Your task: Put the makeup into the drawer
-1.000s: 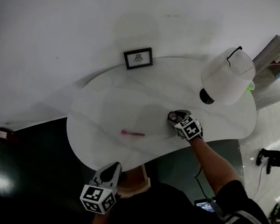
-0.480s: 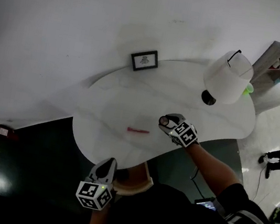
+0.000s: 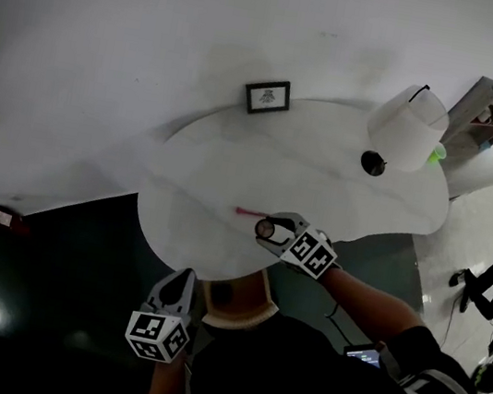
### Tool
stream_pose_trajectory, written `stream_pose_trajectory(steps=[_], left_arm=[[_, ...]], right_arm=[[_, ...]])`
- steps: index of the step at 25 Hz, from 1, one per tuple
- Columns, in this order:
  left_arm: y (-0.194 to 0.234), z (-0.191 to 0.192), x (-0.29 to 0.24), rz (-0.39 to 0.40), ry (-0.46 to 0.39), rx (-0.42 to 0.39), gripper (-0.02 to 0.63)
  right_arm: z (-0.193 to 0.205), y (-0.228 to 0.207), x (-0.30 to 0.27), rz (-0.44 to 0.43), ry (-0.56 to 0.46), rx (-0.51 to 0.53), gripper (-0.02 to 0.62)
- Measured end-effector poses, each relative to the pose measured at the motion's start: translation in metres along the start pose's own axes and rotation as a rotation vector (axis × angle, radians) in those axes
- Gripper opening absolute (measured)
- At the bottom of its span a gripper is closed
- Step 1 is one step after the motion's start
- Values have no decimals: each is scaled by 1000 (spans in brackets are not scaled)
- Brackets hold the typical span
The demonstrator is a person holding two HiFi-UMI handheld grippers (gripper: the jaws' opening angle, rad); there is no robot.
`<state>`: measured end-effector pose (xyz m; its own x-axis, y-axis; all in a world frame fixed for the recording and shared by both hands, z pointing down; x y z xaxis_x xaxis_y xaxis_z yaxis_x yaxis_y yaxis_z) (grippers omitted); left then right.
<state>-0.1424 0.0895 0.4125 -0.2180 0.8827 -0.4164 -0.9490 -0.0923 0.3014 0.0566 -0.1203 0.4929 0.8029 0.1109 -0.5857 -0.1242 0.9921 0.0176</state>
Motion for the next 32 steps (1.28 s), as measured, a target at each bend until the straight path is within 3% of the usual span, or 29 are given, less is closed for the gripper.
stream_pose_trajectory(steps=[8, 15, 22, 32], left_arm=[[16, 20, 22, 27, 21, 1, 11], [19, 37, 27, 64, 50, -42, 11], [25, 60, 31, 105, 103, -39, 11], [31, 88, 23, 153, 154, -19, 11]], right_arm=[[-15, 78, -13, -80, -3, 45, 221], [-5, 148, -26, -163, 38, 156, 221], [14, 201, -47, -251, 82, 170, 221], [63, 221, -88, -288, 184, 236, 221]])
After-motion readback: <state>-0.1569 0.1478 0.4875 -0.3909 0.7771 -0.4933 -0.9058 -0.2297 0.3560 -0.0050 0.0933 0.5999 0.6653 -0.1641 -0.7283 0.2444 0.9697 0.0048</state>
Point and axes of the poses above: the fingertips, and each gripper's own axes: x backward along the fingers, y to its left, z out of its underside, the point moved 9 cm from there along x, backward along the fingers, and after that the axes turned 1 degree about -y, right-handed, at the moved point
